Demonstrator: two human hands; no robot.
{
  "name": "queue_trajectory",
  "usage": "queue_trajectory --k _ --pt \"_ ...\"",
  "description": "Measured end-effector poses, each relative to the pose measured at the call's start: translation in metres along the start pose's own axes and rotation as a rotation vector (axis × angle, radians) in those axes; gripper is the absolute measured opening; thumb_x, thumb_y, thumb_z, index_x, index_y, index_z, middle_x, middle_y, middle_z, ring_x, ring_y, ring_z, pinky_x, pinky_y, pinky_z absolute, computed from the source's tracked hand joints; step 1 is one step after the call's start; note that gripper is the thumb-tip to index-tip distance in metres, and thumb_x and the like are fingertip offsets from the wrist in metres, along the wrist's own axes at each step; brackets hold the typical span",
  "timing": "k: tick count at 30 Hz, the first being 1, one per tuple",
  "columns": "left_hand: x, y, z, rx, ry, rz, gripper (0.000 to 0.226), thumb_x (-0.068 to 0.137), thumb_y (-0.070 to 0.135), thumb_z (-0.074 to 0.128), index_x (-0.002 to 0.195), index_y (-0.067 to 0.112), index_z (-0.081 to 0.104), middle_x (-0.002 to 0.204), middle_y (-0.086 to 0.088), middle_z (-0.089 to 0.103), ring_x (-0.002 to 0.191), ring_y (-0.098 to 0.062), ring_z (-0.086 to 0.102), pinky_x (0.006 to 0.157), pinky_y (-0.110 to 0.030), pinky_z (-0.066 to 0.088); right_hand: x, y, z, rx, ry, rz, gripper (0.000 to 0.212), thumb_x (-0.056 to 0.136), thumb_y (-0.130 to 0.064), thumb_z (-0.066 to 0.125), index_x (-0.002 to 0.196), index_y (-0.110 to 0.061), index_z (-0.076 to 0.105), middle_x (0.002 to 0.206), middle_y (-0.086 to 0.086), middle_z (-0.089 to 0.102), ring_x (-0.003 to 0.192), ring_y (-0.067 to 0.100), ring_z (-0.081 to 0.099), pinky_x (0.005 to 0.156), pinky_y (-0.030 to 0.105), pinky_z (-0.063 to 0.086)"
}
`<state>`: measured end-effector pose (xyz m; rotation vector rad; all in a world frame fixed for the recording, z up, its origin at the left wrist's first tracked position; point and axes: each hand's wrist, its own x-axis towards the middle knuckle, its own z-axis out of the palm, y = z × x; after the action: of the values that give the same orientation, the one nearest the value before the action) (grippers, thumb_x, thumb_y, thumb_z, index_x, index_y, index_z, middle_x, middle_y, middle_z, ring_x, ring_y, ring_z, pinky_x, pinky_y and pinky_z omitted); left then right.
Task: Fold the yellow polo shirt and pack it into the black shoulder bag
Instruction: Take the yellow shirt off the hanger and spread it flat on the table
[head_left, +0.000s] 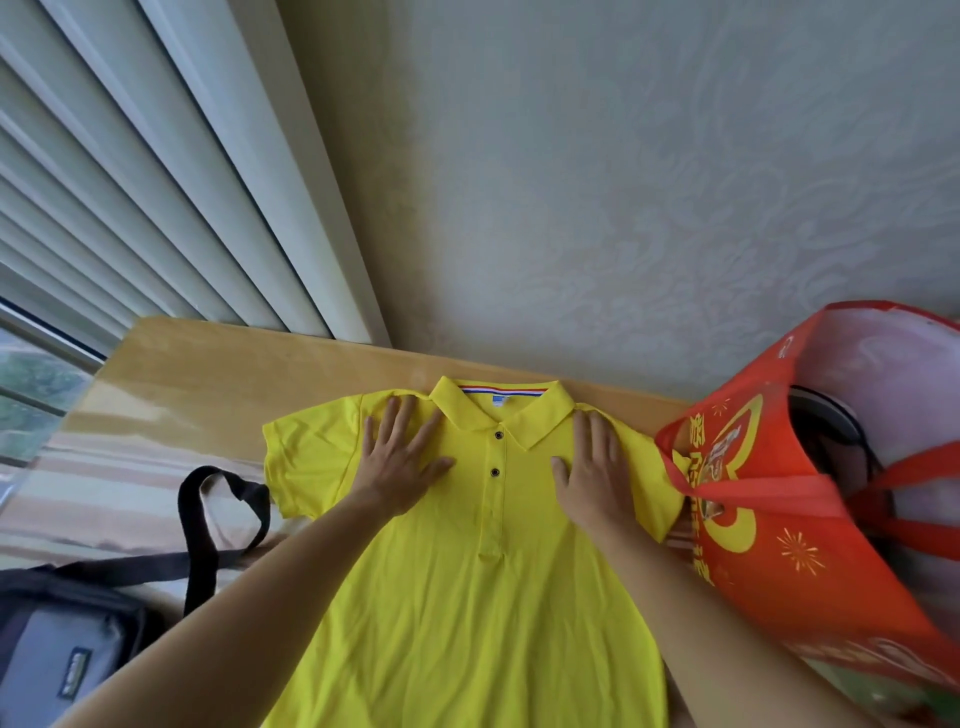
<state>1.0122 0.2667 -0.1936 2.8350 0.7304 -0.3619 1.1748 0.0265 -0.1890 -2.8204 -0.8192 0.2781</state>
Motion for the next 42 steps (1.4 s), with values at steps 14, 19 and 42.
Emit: queue_trajectory --k 14,19,42 --pt "-0.119 0.031 0.034 0.017 0.131 -0.014 0.068 0.094 0.062 0.022 0.155 0.041 0.0 0.165 -0.004 -0.011 0.152 -0.025 -0.011 0.119 -0.058 0.007 -0.093 -0.015 -0.002 -0.021 0.004 0.02 0.066 0.091 -0.042 0.061 0.15 -0.022 0.039 0.162 0.019 0.02 0.146 0.041 0.025 0.111 0.054 0.032" --pt "-0.21 0.027 0.039 0.011 0.084 0.032 0.069 0.093 0.053 0.032 0.155 0.042 0.002 0.165 -0.005 -0.006 0.152 -0.026 -0.004 0.118 -0.054 0.012 -0.179 -0.026 -0.003 -0.053 0.029 -0.035 0.051 0.079 -0.034 0.073 0.123 -0.013 0.059 0.141 0.021 0.046 0.124 0.04 0.049 0.093 0.049 0.048" --pt "-0.417 -0.02 0.066 -0.259 -0.144 -0.706 0.063 0.09 0.014 0.048 0.147 0.002 0.024 0.124 -0.019 0.06 0.112 -0.038 0.06 0.089 -0.043 0.048 -0.418 0.035 -0.002 0.108 -0.303 0.636 0.027 0.094 -0.018 0.057 0.116 -0.002 0.055 0.114 0.019 0.065 0.1 0.036 0.066 0.071 0.037 0.054"
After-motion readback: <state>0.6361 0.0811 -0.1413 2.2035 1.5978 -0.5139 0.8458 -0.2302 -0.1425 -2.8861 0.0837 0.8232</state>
